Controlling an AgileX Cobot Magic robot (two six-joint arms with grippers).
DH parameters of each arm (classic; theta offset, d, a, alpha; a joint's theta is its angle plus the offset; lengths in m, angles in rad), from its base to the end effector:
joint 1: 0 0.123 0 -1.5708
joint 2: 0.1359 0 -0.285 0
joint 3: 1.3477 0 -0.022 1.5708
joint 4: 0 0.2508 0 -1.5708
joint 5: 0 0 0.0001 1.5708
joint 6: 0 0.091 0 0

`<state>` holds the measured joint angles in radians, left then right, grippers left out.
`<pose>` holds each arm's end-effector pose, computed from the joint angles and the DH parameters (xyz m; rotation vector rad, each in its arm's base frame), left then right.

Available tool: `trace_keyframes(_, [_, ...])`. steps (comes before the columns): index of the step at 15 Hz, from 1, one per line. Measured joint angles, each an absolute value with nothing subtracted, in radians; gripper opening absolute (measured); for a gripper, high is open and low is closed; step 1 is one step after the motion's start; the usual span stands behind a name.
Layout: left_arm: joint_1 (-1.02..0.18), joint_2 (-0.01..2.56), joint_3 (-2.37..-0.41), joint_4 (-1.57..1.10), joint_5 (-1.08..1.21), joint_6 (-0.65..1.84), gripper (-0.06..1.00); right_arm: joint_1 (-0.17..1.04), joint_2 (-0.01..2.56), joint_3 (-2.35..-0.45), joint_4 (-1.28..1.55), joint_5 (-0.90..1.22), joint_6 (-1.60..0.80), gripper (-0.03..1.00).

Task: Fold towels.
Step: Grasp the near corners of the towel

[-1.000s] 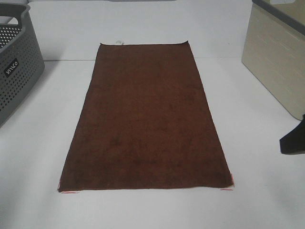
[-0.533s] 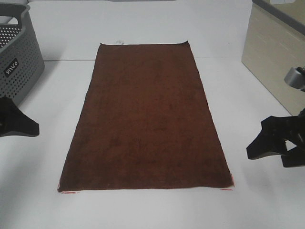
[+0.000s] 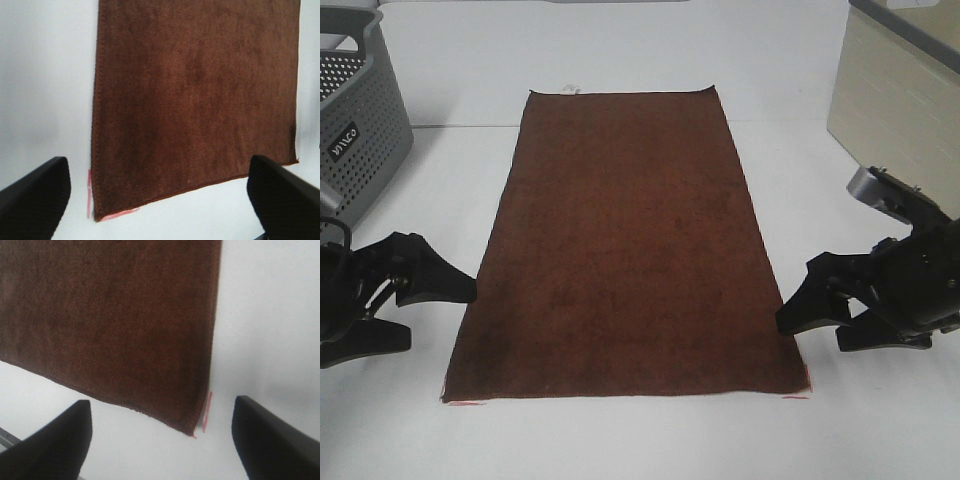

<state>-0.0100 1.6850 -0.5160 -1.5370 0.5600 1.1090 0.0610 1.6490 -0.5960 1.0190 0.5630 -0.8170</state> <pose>0.2420 -0.0508 0.1193 -0.3672 2.6520 -0.8861 0.2411 0.0562 0.1300 -0.0078 2.8200 0.7121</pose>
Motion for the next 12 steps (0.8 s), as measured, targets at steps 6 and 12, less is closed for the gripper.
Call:
trace_keyframes(6, [-0.032, 1.797, -0.516, -1.633, 0.579, 1.238, 0.9, 0.124, 1.733, -0.607, 1.033, 0.483, -0.805, 0.73])
trace_keyframes(12, [-0.155, 1.891, -0.575, -1.707, 0.593, 1.26, 0.83, 0.124, 1.815, -0.62, 1.155, 0.513, -0.873, 0.7])
